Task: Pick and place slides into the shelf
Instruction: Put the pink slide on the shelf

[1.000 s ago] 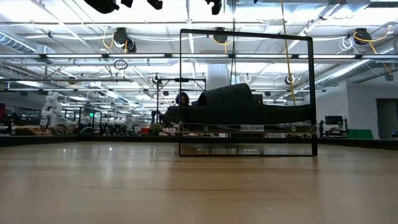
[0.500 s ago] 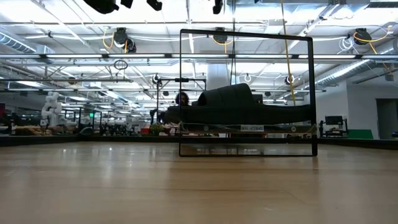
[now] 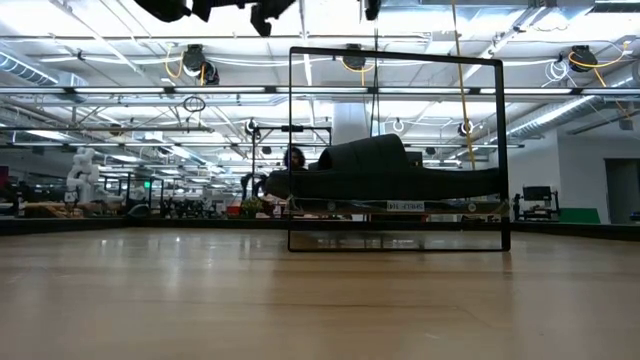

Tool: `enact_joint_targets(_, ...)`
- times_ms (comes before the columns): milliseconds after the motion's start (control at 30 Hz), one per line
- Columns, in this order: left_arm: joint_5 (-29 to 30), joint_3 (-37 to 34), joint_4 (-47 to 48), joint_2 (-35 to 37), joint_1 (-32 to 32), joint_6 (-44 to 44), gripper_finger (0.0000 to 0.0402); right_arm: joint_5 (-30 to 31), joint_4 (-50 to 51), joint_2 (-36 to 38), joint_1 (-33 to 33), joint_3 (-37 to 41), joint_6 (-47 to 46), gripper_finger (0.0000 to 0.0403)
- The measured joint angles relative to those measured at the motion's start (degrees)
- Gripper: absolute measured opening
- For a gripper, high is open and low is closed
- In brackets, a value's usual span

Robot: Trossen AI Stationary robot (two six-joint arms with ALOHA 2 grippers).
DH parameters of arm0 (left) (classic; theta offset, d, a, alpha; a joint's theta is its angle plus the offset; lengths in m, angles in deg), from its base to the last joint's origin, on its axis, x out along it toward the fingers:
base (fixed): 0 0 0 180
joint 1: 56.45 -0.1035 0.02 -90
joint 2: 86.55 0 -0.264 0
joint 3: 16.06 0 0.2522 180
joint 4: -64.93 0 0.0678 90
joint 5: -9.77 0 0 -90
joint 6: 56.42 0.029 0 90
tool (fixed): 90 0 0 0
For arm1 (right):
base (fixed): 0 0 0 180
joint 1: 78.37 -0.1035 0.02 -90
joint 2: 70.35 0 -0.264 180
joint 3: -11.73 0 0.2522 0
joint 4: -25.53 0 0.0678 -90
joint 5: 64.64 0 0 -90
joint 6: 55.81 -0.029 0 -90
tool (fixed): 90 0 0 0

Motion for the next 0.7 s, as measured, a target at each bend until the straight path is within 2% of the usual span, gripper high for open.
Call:
enact_joint_targets(167,-6.2,0.0,8.9,0.0,0.4,-2.6,0.0233,0.0,4.0,3.0,4.0,0.0,0.1,0.0051)
enact_joint_targets(267,-11.3,0.0,14.9,0.0,0.4,-3.3,0.0232,-2.7,10.9,5.2,7.2,0.0,1.4,0.0050)
enact_joint_targets(367,-13.6,0.0,22.2,0.0,0.4,-3.2,0.0232,-6.6,20.9,7.4,11.1,0.0,2.1,0.0050)
enact_joint_targets(533,-10.6,0.0,35.5,0.0,-0.1,1.7,0.0234,-9.4,41.4,10.0,16.8,0.0,6.1,0.0049)
enact_joint_targets(700,-5.3,0.0,44.4,0.0,-1.5,2.7,0.0234,-10.9,54.0,10.9,20.7,0.0,10.7,0.0049)
